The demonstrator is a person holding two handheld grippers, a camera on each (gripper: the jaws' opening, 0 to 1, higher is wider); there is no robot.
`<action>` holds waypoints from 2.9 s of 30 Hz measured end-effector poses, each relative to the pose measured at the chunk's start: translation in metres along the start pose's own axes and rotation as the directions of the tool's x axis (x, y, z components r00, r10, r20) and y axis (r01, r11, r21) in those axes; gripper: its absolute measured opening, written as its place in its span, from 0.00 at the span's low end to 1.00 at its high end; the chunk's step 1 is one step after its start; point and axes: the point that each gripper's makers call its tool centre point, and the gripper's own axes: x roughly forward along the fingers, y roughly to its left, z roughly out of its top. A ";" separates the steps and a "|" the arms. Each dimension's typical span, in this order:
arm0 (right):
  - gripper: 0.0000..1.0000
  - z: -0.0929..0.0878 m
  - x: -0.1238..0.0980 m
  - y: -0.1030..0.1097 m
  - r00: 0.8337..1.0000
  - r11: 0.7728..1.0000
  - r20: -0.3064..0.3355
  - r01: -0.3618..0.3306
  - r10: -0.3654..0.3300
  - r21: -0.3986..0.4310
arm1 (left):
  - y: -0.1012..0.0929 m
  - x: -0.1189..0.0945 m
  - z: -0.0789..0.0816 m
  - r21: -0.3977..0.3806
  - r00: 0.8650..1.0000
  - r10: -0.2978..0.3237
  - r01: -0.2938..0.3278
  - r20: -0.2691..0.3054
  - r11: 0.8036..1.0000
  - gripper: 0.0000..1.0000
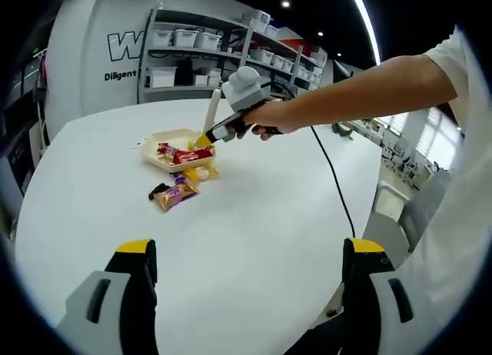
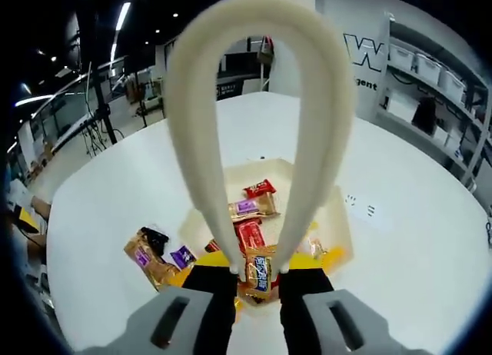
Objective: Place the target food into the container with the food tongs after gripping and lifting it, then release it inside without dropping or visibly crushing the food.
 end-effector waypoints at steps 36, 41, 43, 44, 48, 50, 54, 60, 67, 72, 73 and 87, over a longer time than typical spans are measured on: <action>0.16 0.009 0.008 -0.023 0.998 0.999 0.054 0.022 -0.024 0.045 | 0.008 0.004 0.004 -0.022 1.000 0.021 -0.021 0.003 1.000 0.99; 0.16 0.014 -0.005 -0.021 0.996 0.999 0.084 0.011 -0.016 0.050 | 0.008 0.002 0.003 -0.018 1.000 0.021 -0.021 0.003 1.000 0.99; 0.16 0.015 -0.010 -0.017 0.995 0.999 0.097 0.001 -0.006 0.047 | 0.007 0.002 0.004 -0.018 1.000 0.021 -0.021 0.006 1.000 0.99; 0.16 0.015 -0.012 -0.015 0.995 0.999 0.102 -0.005 0.001 0.048 | 0.007 0.001 0.003 -0.017 1.000 0.021 -0.021 0.005 1.000 0.99; 0.16 0.015 -0.021 -0.002 0.991 0.998 0.125 -0.043 0.038 0.041 | 0.006 0.001 0.005 -0.014 1.000 0.019 -0.019 0.011 1.000 0.99; 0.16 0.012 -0.024 0.003 0.991 0.997 0.124 -0.057 0.051 0.045 | 0.005 0.001 0.005 -0.010 1.000 0.018 -0.018 0.011 1.000 0.99; 0.16 0.006 -0.028 0.018 0.986 0.995 0.136 -0.099 0.093 0.034 | 0.002 0.000 0.005 -0.009 1.000 0.015 -0.015 0.015 1.000 0.99; 0.16 -0.006 -0.031 0.043 0.976 0.986 0.141 -0.165 0.163 0.004 | 0.000 -0.002 0.003 -0.009 1.000 0.014 -0.014 0.017 1.000 0.99; 0.16 -0.027 -0.023 0.064 0.972 0.977 0.094 -0.212 0.214 -0.033 | -0.002 -0.003 0.000 -0.013 1.000 0.015 -0.015 0.016 1.000 0.99; 0.17 -0.028 -0.014 0.070 0.970 0.974 0.084 -0.225 0.227 -0.034 | -0.001 -0.004 -0.002 -0.017 1.000 0.019 -0.019 0.013 1.000 0.99; 0.17 -0.029 -0.013 0.071 0.970 0.973 0.084 -0.227 0.229 -0.033 | -0.001 -0.004 -0.002 -0.017 1.000 0.020 -0.020 0.012 1.000 0.99; 0.14 -0.045 -0.009 0.073 0.967 0.967 0.028 -0.254 0.253 0.020 | 0.002 -0.004 -0.004 -0.028 1.000 0.028 -0.028 0.006 0.999 0.99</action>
